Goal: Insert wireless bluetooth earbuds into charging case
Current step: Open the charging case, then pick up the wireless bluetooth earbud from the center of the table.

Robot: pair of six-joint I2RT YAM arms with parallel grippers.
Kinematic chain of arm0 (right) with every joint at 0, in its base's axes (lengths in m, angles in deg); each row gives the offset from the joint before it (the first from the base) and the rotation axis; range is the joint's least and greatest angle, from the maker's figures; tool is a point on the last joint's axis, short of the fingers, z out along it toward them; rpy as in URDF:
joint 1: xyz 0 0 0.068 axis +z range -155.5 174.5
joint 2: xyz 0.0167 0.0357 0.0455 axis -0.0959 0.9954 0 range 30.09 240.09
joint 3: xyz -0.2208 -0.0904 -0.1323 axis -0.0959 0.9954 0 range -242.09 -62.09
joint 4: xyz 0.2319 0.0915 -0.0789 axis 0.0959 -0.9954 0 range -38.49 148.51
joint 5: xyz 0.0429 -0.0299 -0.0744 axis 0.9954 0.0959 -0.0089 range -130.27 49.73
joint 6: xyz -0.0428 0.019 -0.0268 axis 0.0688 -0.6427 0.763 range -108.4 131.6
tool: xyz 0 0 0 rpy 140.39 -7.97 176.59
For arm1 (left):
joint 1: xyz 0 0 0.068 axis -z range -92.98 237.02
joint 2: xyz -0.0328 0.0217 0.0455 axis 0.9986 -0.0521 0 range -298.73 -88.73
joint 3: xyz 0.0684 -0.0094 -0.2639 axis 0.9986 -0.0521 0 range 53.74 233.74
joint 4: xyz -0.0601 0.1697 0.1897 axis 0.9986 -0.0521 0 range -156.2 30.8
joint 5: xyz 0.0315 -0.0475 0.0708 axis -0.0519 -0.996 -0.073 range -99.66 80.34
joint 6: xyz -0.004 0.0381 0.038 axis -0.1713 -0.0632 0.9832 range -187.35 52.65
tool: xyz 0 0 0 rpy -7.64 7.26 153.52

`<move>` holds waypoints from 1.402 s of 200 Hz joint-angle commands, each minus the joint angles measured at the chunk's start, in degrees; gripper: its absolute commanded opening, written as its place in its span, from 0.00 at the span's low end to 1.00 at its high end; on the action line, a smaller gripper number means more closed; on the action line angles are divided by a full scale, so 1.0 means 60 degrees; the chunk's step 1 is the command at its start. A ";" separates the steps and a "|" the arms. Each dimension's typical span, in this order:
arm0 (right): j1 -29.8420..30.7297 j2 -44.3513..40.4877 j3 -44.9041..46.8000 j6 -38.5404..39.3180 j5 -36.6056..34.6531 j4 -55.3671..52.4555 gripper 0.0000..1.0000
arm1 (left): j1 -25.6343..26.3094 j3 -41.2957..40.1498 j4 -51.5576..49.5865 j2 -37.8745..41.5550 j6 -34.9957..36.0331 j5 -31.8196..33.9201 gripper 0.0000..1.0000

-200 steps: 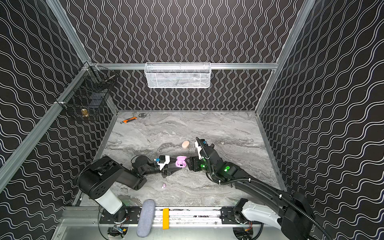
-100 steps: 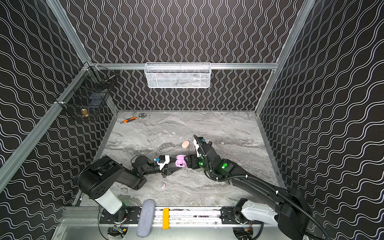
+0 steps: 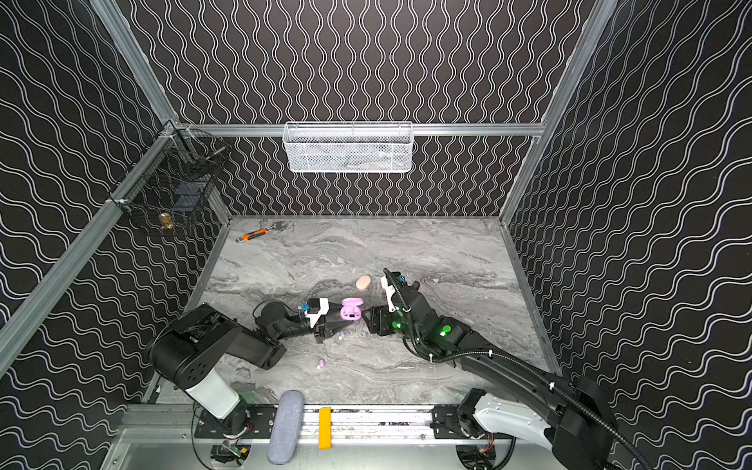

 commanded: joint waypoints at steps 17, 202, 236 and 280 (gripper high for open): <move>0.0129 0.0060 0.0375 -0.0337 -0.0027 0.0293 0.72 | -0.0324 0.0184 0.0349 -0.0025 -0.0579 0.0098 0.33; 0.0568 0.5055 -0.0211 -0.0474 0.1667 0.3485 0.36 | -0.2039 0.0481 0.0379 -0.0095 -0.1399 -0.0297 0.33; 0.0583 0.5524 -0.0517 -0.0348 0.1770 0.3501 0.35 | -0.2042 0.0497 0.0379 -0.0136 -0.1390 -0.0359 0.33; 0.0583 0.6136 -0.0916 -0.0241 0.1873 0.3491 0.33 | -0.2042 0.0534 0.0379 -0.0212 -0.1355 -0.0360 0.33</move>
